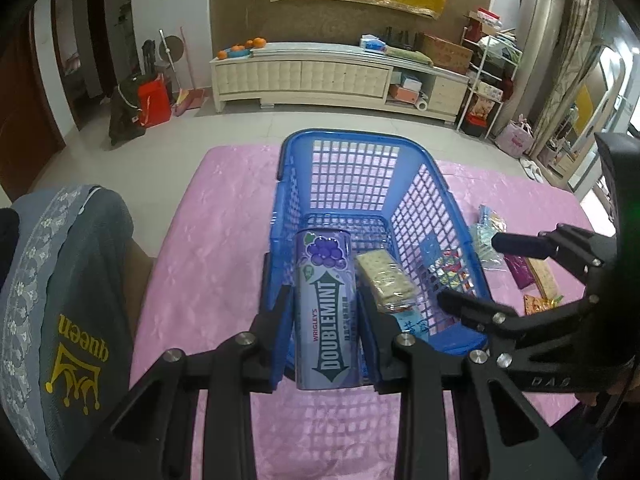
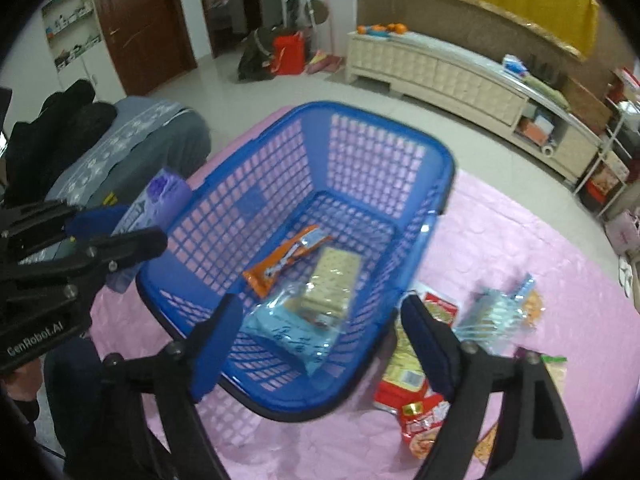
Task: Organize snacks
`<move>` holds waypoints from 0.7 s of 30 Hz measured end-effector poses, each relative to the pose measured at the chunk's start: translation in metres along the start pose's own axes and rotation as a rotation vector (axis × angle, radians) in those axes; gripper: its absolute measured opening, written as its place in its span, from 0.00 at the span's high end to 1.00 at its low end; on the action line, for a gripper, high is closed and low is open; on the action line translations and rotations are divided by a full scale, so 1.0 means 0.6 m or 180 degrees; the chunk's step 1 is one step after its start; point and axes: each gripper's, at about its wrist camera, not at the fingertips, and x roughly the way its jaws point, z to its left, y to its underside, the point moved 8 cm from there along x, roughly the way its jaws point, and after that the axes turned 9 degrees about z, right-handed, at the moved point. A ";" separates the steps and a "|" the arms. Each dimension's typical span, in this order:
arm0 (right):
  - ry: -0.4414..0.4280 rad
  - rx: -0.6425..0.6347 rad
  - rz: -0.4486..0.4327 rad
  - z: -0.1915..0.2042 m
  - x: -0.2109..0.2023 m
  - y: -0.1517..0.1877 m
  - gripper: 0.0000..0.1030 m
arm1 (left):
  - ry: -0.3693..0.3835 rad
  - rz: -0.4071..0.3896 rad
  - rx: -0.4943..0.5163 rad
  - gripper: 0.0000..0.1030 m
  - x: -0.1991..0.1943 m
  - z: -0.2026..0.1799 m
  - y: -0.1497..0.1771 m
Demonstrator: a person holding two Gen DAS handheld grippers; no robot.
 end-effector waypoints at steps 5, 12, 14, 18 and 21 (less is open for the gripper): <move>0.0079 0.0228 0.0011 -0.039 -0.006 0.007 0.18 | 0.0032 0.0024 0.0124 0.72 0.011 -0.027 -0.002; 0.0156 0.0492 -0.0021 -0.087 -0.002 0.019 0.18 | 0.0151 0.0129 0.0272 0.72 0.050 -0.068 -0.011; 0.0160 0.0542 -0.0045 -0.097 -0.001 0.024 0.18 | 0.0153 0.0161 0.0321 0.72 0.062 -0.079 -0.011; 0.0156 0.0578 0.0009 -0.107 0.014 0.032 0.18 | 0.0235 0.0277 0.0333 0.72 0.091 -0.091 -0.007; 0.0097 0.0594 -0.0005 -0.107 0.017 0.032 0.18 | 0.0263 0.0354 0.0316 0.72 0.106 -0.090 -0.004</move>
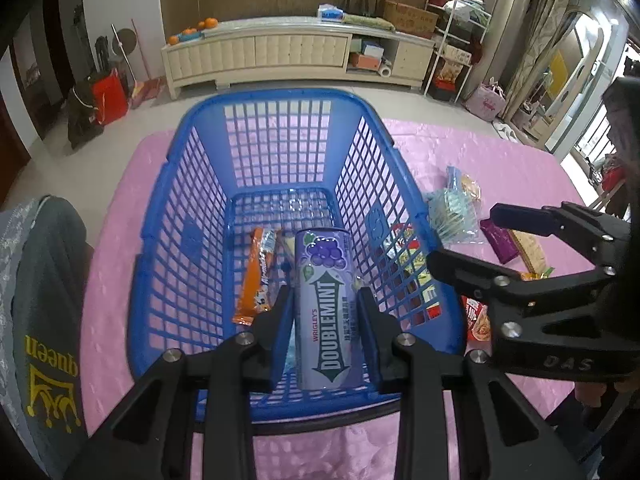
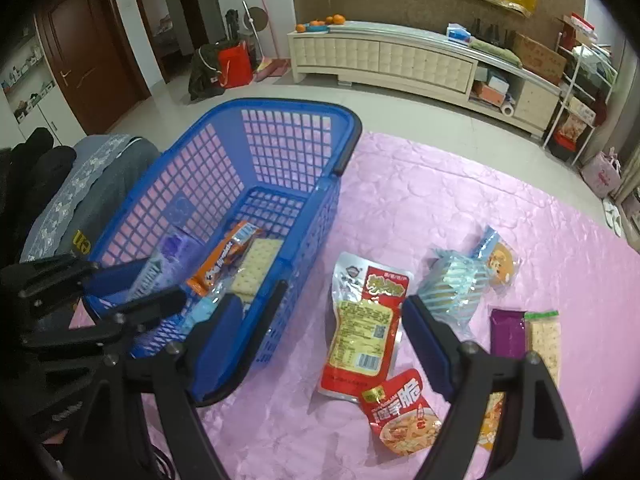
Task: Organize snacks
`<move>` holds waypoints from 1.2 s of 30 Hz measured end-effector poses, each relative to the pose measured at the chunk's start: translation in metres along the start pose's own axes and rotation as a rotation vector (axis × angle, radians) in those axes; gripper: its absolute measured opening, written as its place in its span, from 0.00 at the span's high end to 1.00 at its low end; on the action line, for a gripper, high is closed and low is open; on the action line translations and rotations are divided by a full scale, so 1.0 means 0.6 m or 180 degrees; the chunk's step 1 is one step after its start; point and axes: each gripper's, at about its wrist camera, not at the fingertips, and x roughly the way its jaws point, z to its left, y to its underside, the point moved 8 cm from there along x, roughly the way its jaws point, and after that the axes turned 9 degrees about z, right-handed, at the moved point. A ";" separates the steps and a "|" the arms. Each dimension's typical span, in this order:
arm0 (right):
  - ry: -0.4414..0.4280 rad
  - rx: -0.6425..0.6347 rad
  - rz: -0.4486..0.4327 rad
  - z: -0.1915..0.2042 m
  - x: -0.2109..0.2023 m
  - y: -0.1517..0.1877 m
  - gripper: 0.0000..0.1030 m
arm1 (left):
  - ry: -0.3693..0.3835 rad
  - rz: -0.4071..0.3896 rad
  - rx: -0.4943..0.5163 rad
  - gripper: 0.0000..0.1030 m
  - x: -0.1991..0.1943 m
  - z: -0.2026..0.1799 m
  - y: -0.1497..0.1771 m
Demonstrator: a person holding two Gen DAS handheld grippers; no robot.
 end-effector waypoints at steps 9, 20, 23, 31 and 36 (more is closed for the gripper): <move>0.0015 -0.0020 0.0019 0.000 -0.009 0.006 0.17 | -0.0047 0.0060 0.0023 0.69 0.005 -0.005 0.014; 0.0011 0.0038 -0.0177 -0.024 -0.077 0.021 0.18 | -0.0046 -0.0293 0.0028 0.36 -0.081 -0.032 0.013; 0.0042 0.0049 -0.0211 -0.040 -0.099 0.033 0.18 | -0.0008 -0.0359 0.0016 0.29 -0.105 -0.048 0.013; 0.0123 0.0171 -0.0296 -0.095 -0.148 0.073 0.18 | 0.0030 -0.0380 0.0114 0.25 -0.124 -0.126 0.018; 0.0189 0.0333 -0.0310 -0.145 -0.164 0.108 0.18 | 0.0068 -0.0427 0.0235 0.25 -0.124 -0.179 0.017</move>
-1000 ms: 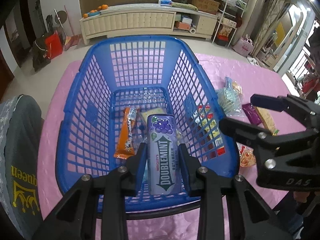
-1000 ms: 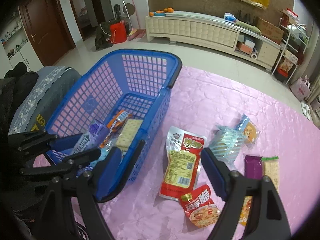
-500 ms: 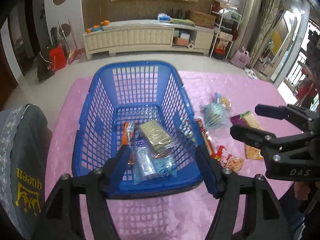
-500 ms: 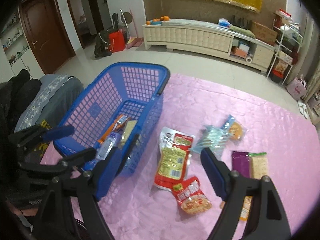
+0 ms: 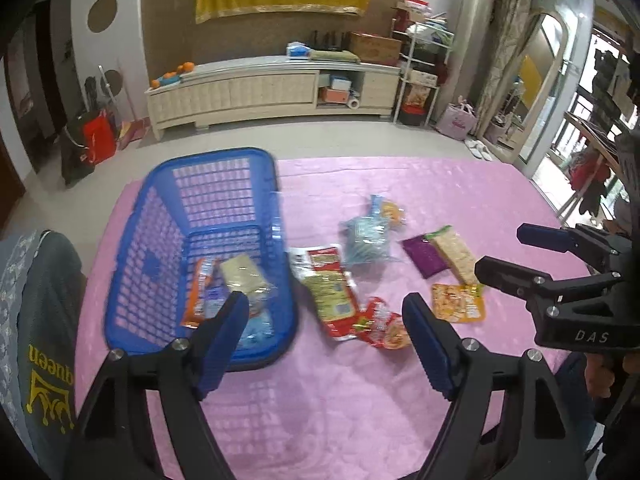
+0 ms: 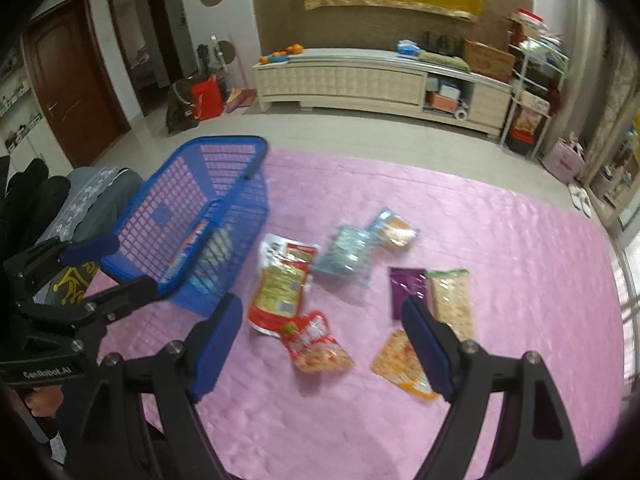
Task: Organize snacks
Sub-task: 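Move both tools back over the remaining snack pile, then grasp the red-and-white snack bag with the left tool while the right tool grasps the orange pouch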
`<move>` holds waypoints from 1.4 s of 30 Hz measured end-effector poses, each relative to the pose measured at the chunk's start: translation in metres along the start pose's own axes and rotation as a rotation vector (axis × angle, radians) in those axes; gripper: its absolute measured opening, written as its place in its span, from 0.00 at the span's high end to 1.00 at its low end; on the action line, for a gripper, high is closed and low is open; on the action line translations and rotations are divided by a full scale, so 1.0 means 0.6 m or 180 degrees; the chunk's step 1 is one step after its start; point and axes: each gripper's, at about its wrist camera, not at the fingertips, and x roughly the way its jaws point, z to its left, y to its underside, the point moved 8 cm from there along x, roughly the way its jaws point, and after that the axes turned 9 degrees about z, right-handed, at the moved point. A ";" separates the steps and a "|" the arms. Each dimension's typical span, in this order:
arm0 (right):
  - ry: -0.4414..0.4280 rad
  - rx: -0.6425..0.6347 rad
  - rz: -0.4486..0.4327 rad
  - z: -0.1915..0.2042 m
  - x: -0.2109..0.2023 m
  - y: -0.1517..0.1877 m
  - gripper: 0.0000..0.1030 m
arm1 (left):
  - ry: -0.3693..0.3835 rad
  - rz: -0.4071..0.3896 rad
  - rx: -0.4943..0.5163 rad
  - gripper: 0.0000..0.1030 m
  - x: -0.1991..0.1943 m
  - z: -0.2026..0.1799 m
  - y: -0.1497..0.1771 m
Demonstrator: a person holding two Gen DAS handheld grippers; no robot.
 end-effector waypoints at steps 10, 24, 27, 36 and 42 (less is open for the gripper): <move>0.0122 0.0377 0.0159 -0.110 0.011 0.061 0.18 | 0.0141 0.0186 0.0243 0.24 0.062 -0.104 0.008; 0.0065 0.0581 0.0498 -0.181 0.088 0.137 0.18 | -0.0032 0.0753 0.0964 0.24 0.200 -0.165 0.075; 0.0037 0.0621 0.0589 -0.190 0.114 0.151 0.18 | -0.0021 0.0866 0.0991 0.28 0.233 -0.165 0.085; -0.0058 0.0826 0.0747 -0.229 0.166 0.175 0.18 | 0.0038 0.1164 0.1217 0.66 0.302 -0.183 0.108; -0.0071 0.0844 0.0780 -0.239 0.172 0.186 0.18 | 0.0102 0.1183 0.1192 0.85 0.324 -0.192 0.107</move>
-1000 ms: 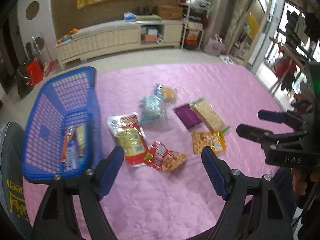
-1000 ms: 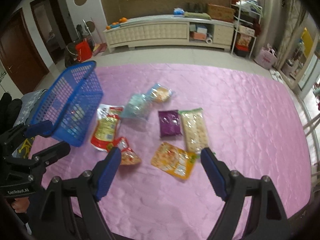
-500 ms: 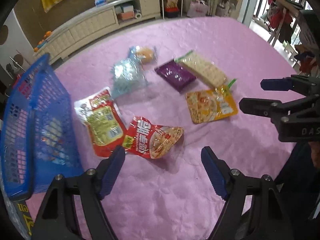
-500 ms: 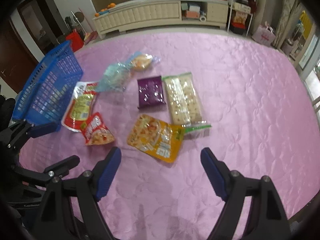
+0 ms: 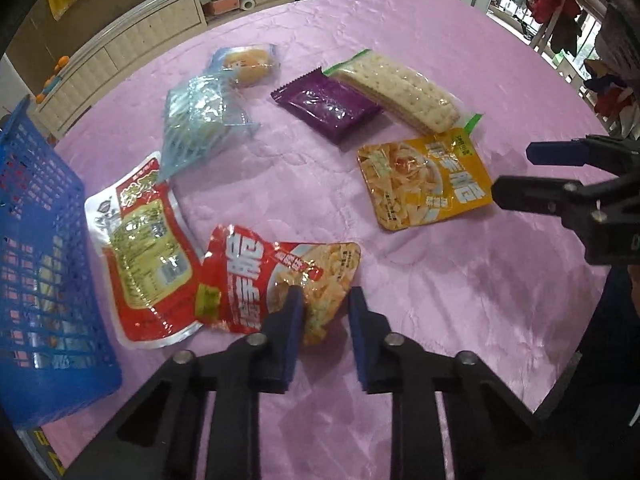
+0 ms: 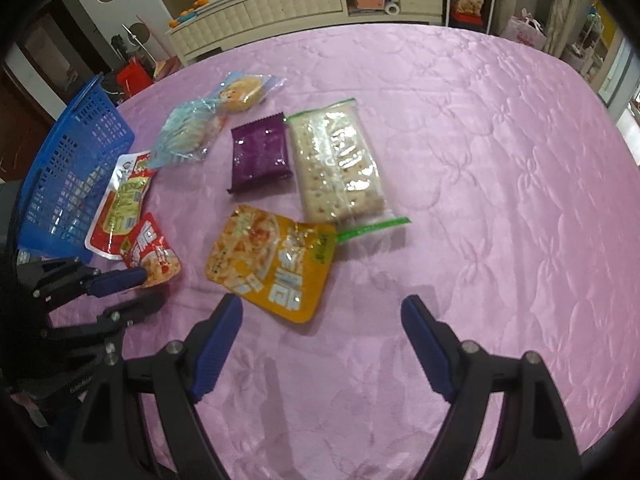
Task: Organize snacks
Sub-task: 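Grasp the red-and-white snack bag with the left tool while the right tool grasps the orange pouch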
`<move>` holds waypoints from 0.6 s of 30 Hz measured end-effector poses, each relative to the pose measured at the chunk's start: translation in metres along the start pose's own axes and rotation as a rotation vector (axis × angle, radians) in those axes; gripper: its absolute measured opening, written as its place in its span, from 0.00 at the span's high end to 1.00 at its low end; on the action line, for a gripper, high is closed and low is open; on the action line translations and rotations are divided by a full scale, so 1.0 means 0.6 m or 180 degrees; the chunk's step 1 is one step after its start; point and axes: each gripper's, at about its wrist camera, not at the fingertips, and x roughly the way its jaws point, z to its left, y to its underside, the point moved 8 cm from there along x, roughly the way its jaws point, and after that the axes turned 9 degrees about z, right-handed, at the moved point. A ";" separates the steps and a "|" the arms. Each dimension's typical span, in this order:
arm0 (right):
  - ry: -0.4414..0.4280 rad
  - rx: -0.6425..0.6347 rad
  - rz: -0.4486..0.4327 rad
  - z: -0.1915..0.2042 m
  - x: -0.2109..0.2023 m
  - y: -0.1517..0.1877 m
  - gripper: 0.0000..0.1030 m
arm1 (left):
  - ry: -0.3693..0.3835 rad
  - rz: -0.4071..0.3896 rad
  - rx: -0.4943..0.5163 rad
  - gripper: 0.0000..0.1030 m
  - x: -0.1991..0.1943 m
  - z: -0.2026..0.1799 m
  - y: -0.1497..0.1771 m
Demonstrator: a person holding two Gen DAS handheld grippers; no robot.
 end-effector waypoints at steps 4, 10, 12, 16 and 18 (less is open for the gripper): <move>0.0025 -0.0014 0.0022 -0.004 -0.003 0.007 0.18 | -0.0039 -0.0006 0.0017 0.95 0.011 0.003 -0.008; 0.0028 -0.0112 0.0025 0.005 -0.008 0.011 0.17 | 0.0257 -0.0053 -0.0294 1.00 0.017 0.031 -0.015; 0.0025 -0.0156 0.0058 0.014 -0.004 0.012 0.17 | 0.0331 -0.0083 -0.0397 1.00 0.015 0.039 -0.014; -0.0068 -0.0094 0.0158 0.029 0.009 0.009 0.18 | 0.0424 -0.0171 -0.0472 1.00 0.008 0.043 -0.010; -0.0155 0.0021 0.0231 0.034 0.019 0.003 0.18 | 0.0444 -0.0213 -0.0497 1.00 0.006 0.048 -0.010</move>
